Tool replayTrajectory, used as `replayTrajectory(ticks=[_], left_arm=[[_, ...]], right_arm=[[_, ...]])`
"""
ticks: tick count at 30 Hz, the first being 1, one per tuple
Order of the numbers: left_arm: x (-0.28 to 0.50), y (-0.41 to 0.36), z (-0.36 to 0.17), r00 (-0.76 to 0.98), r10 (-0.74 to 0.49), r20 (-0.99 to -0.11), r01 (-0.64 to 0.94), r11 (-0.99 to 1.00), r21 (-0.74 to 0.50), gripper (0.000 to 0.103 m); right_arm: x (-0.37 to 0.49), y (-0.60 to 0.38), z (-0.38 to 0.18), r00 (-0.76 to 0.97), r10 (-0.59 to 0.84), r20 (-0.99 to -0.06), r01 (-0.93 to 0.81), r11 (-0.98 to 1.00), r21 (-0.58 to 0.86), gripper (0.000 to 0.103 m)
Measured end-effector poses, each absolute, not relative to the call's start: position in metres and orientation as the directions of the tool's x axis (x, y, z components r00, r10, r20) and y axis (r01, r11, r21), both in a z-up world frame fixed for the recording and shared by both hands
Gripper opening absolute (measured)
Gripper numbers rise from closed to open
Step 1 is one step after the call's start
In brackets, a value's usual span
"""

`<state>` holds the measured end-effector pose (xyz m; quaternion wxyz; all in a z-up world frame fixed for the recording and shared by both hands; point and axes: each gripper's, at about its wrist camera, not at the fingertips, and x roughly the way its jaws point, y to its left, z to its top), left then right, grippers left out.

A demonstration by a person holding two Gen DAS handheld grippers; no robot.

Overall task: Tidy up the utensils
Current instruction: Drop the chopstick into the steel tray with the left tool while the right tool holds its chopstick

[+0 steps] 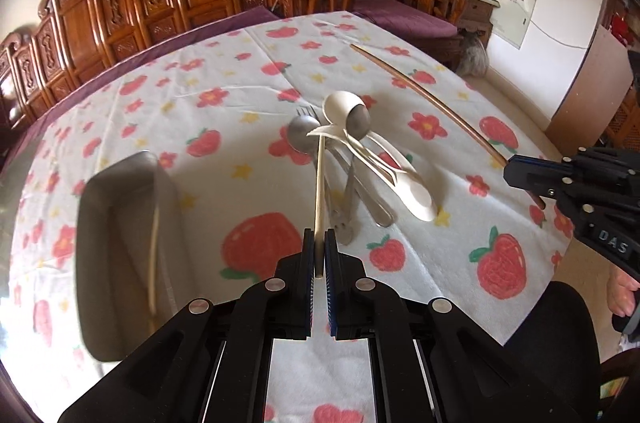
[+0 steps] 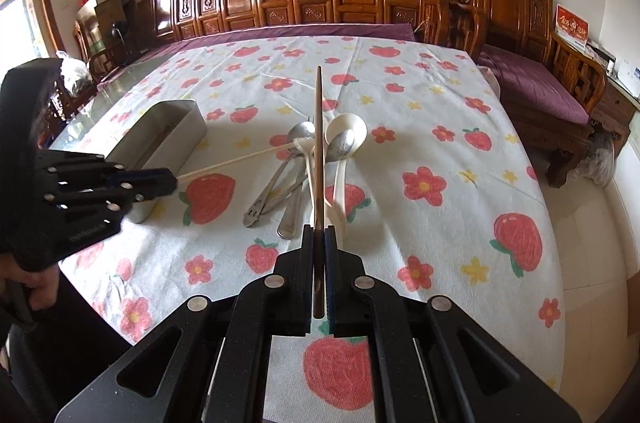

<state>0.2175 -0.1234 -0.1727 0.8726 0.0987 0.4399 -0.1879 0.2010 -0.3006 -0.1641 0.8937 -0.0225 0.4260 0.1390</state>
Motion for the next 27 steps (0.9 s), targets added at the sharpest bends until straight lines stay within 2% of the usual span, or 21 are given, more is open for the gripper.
replayTrajectory(ticks=[16,27], left_arm=[[0.193,-0.071,-0.127,0.647,-0.192,-0.738,0.330,0.943,0.044,0.004],[0.193,-0.025,-0.122,0.678,-0.136,-0.722,0.243,0.969,0.046,0.004]], right_arm=[[0.189,-0.278,-0.155,0.600,0.258,-0.757,-0.324,0.944,0.066,0.006],[0.179,-0.245,-0.149,0.579,0.308,-0.755,-0.399,0.915,0.068,0.006]])
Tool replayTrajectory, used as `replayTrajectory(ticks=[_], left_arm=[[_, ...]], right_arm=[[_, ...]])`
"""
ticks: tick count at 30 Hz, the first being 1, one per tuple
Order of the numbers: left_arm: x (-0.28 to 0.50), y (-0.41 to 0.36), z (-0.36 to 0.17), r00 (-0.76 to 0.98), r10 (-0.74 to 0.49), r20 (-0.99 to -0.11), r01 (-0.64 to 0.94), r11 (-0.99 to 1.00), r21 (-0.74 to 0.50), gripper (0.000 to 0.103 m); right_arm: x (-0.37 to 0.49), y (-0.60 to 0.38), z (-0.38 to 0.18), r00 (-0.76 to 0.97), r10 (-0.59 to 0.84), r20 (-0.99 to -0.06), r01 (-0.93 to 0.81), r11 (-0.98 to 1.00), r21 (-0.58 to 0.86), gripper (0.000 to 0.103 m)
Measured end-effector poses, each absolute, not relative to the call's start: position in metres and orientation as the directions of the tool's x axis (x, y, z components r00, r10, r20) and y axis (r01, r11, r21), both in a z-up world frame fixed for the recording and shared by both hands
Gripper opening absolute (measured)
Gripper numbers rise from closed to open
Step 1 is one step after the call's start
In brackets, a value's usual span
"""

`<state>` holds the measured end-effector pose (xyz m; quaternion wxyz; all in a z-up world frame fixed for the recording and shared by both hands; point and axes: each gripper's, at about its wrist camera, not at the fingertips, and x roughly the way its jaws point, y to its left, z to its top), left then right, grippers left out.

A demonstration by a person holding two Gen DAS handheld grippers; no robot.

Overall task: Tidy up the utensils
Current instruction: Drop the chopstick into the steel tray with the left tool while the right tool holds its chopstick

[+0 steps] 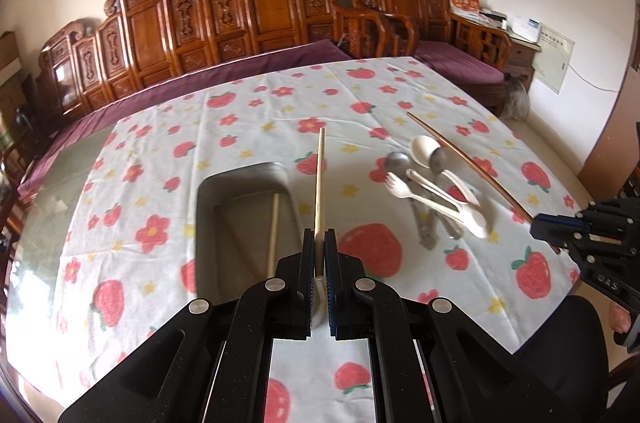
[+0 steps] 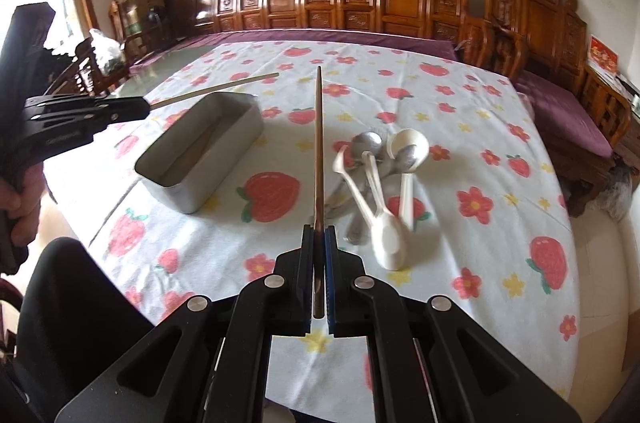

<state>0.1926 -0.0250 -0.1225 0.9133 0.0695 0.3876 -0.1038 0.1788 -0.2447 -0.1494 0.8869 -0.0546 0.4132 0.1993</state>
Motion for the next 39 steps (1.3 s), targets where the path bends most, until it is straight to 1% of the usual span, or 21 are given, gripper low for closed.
replayTrajectory(ticks=[12,20,30,39], left_arm=[[0.197,0.032,-0.148,0.663,-0.046,-0.748,0.139,0.988,0.063,0.004],[0.203,0.046,-0.166,0.643,-0.010,-0.765,0.106,0.991,0.077,0.004],[0.214,0.046,-0.190,0.605,-0.015,-0.796,0.100,0.993,0.058,0.004],[0.221,0.052,-0.201,0.572,-0.051,-0.818,0.099,0.995,0.007,0.005]], right_arm=[[0.183,-0.201,-0.150,0.560,0.324,-0.763,-0.452,0.891,0.046,0.006],[0.192,-0.178,-0.152,0.548,0.335,-0.767,-0.469,0.882,0.050,0.006],[0.198,-0.153,-0.155,0.527,0.351,-0.774,-0.492,0.869,0.059,0.006],[0.202,-0.130,-0.160,0.506,0.366,-0.781,-0.512,0.856,0.070,0.006]])
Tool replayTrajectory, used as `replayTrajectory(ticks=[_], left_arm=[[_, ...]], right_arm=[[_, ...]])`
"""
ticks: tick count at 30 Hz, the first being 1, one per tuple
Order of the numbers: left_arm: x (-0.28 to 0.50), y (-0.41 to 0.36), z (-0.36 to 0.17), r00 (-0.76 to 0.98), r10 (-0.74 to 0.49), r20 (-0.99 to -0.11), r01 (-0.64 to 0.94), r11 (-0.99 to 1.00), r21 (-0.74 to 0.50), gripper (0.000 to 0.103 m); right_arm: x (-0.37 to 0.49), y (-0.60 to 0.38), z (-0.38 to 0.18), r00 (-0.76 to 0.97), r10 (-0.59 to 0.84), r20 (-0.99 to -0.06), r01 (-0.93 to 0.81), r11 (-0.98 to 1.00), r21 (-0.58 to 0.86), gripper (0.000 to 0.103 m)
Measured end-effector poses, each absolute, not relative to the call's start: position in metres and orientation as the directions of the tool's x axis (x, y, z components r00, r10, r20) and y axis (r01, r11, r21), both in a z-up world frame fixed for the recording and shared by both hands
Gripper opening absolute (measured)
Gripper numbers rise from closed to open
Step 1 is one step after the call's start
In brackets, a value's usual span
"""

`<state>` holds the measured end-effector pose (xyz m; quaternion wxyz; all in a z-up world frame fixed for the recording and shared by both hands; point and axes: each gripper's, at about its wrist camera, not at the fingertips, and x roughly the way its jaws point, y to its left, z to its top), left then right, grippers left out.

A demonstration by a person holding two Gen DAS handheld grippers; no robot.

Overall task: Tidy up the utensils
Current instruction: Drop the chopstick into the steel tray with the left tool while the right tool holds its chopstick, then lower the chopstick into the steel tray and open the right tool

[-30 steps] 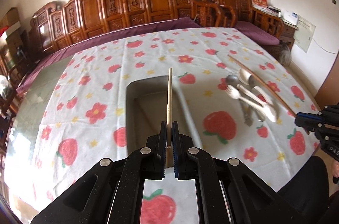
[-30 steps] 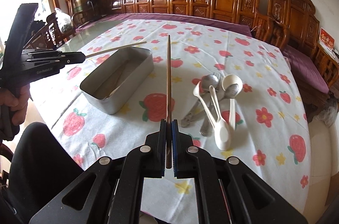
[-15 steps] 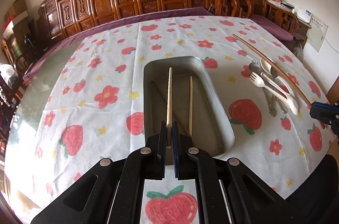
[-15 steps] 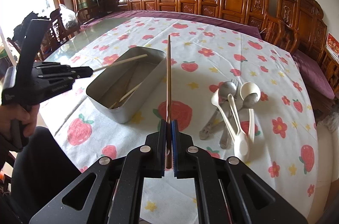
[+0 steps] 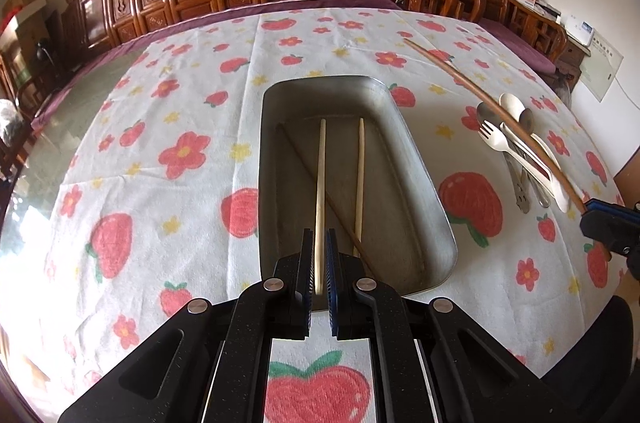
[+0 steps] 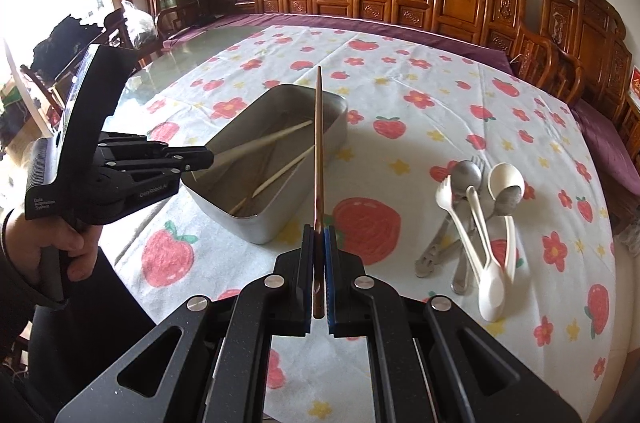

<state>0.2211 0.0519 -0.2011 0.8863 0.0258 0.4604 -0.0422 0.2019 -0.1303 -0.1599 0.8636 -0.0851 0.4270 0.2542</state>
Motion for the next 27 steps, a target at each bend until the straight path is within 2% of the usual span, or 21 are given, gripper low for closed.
replayTrajectory(ticks=[5,9,27], left_arm=[[0.218,0.057,-0.196,0.582,-0.063,-0.811,0.097,0.995,-0.007,0.006],[0.214,0.068,-0.186,0.604,-0.058,-0.795,0.082,0.997,-0.011,0.020],[0.202,0.114,-0.150,0.658,-0.020,-0.753,0.031,1.000,0.001,0.020]], right_arm=[[0.205,-0.118,-0.161,0.495,0.377,-0.783,-0.516,0.852,0.084,0.006],[0.212,-0.103,-0.165,0.473,0.403,-0.783,-0.507,0.852,0.132,0.006],[0.259,-0.042,-0.205,0.364,0.389,-0.846,-0.418,0.880,0.225,0.006]])
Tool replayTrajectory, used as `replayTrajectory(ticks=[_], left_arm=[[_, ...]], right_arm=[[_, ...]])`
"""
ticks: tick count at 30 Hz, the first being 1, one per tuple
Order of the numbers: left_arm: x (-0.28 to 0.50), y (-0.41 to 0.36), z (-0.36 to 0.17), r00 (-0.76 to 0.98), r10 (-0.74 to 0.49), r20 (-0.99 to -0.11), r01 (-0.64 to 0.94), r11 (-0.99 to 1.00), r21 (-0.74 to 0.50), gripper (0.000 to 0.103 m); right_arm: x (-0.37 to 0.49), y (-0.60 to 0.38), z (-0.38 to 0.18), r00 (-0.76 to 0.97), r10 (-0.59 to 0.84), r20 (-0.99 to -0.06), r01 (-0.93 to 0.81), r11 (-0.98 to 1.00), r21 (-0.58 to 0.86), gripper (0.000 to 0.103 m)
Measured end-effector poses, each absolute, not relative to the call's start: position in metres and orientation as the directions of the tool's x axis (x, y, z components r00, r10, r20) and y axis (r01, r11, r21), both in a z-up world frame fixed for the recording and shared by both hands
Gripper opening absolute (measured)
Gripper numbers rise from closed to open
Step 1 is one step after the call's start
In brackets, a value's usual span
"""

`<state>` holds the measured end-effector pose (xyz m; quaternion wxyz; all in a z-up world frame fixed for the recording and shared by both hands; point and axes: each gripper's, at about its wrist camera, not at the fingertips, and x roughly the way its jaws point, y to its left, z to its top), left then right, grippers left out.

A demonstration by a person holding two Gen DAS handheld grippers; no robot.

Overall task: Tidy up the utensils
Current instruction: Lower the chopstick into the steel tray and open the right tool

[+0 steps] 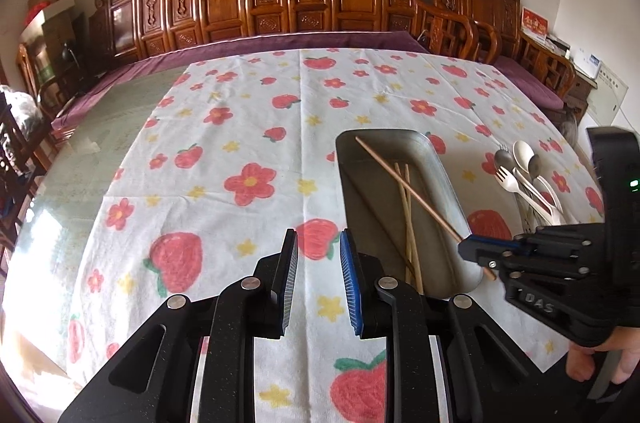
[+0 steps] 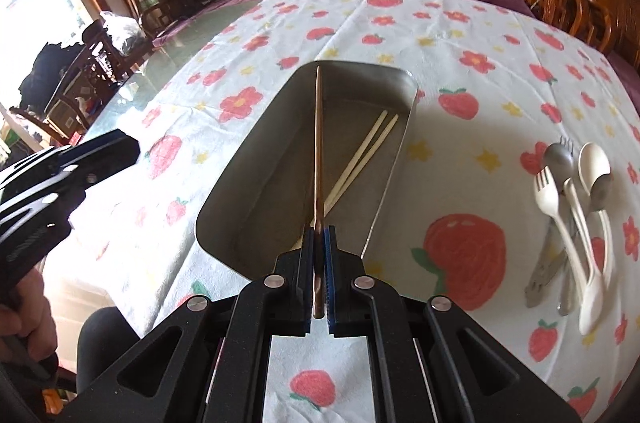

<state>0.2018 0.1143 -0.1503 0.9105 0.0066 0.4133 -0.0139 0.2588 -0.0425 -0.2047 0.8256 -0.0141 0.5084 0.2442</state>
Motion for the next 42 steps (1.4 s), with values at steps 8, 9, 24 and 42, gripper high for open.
replayTrajectory(ticks=[8,9,24,42], left_arm=[[0.200,0.120,-0.148,0.660,-0.018,-0.751,0.025,1.000,-0.002,0.020],[0.200,0.121,-0.147,0.661,-0.018,-0.750,0.025,1.000,-0.001,0.020],[0.199,0.123,-0.145,0.660,-0.014,-0.751,0.023,1.000,0.002,0.022],[0.195,0.083,-0.142,0.669,-0.054,-0.741,0.080,0.997,-0.001,0.034]], right_arm=[[0.274,-0.037,-0.217,0.337,0.391,-0.856,-0.381,0.889,0.256,0.006],[0.275,-0.036,-0.217,0.336,0.396,-0.855,-0.379,0.887,0.262,0.006],[0.266,-0.023,-0.207,0.361,0.433,-0.826,-0.468,0.850,0.242,0.010],[0.247,-0.097,-0.179,0.465,0.429,-0.774,-0.484,0.855,0.184,0.011]])
